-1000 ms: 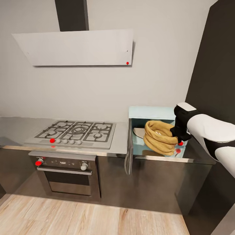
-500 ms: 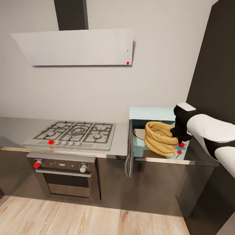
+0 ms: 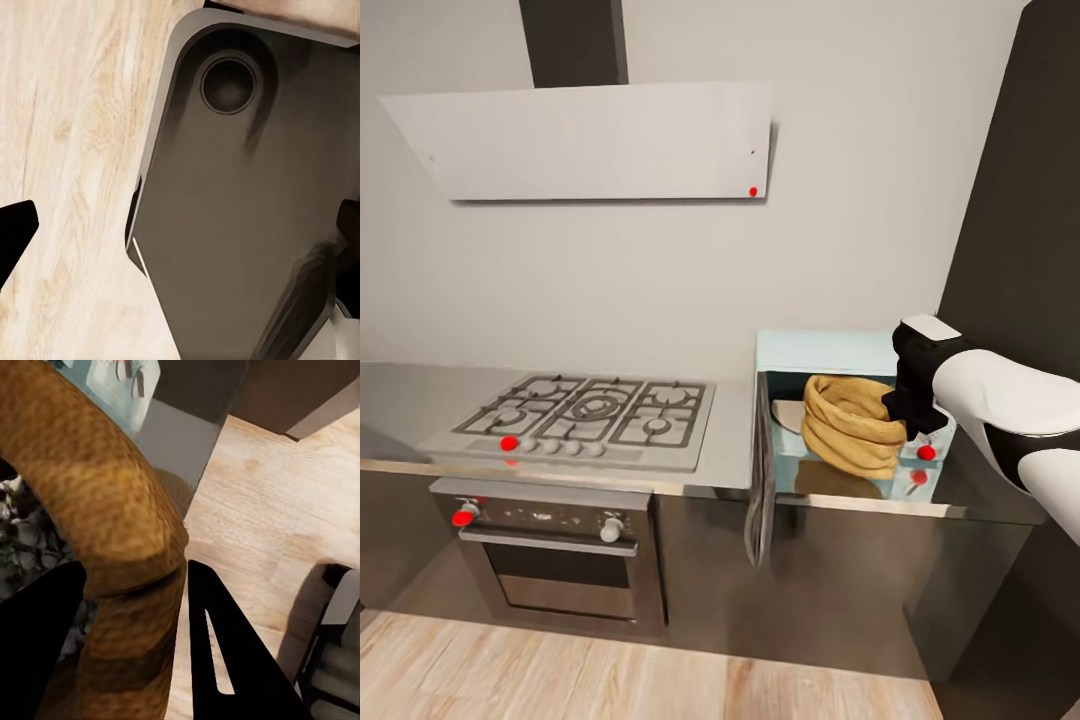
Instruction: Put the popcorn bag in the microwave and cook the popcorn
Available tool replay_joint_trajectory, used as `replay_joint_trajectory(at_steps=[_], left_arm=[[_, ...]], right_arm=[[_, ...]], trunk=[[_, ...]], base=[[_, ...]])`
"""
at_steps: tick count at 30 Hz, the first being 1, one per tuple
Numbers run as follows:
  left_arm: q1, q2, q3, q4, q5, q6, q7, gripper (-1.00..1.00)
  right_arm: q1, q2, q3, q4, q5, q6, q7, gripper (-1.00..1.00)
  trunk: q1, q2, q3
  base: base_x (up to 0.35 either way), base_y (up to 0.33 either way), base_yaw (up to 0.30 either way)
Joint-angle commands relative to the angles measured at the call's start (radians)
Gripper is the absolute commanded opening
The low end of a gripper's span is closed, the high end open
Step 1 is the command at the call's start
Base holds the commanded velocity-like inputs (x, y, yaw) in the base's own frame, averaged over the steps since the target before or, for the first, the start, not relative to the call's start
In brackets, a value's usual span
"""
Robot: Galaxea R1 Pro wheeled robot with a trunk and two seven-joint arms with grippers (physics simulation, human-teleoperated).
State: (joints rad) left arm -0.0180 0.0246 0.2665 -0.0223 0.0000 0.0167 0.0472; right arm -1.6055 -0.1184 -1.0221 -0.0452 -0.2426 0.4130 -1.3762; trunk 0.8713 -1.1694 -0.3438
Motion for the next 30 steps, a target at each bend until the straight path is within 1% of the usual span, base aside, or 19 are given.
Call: replay_joint_trajectory(at_steps=[1, 5, 16, 30], left_arm=[[0.0, 0.0, 0.003, -0.001, 0.0, 0.002, 0.002, 1.0], [0.0, -0.002, 0.002, -0.001, 0.0, 0.002, 0.002, 1.0], [0.0, -0.003, 0.003, -0.001, 0.0, 0.001, 0.002, 1.0], [0.0, -0.002, 0.003, -0.001, 0.0, 0.0, 0.002, 1.0]], right_arm=[[-0.001, 0.0, 0.008, -0.001, -0.011, 0.01, -0.004, -1.0], [-0.001, 0.0, 0.008, -0.001, -0.011, 0.01, -0.004, -1.0], [-0.001, -0.001, 0.009, -0.001, -0.011, 0.012, -0.004, -1.0], [-0.001, -0.001, 0.01, -0.002, -0.011, 0.012, -0.004, -1.0]], trunk=[[0.0, -0.001, -0.001], [0.0, -0.001, -0.001], [0.0, -0.001, -0.001], [0.0, -0.001, -0.001]], base=[[0.17, 0.008, 0.0], [0.055, 0.002, 0.0], [0.142, 0.0, 0.0], [0.021, 0.008, 0.0]])
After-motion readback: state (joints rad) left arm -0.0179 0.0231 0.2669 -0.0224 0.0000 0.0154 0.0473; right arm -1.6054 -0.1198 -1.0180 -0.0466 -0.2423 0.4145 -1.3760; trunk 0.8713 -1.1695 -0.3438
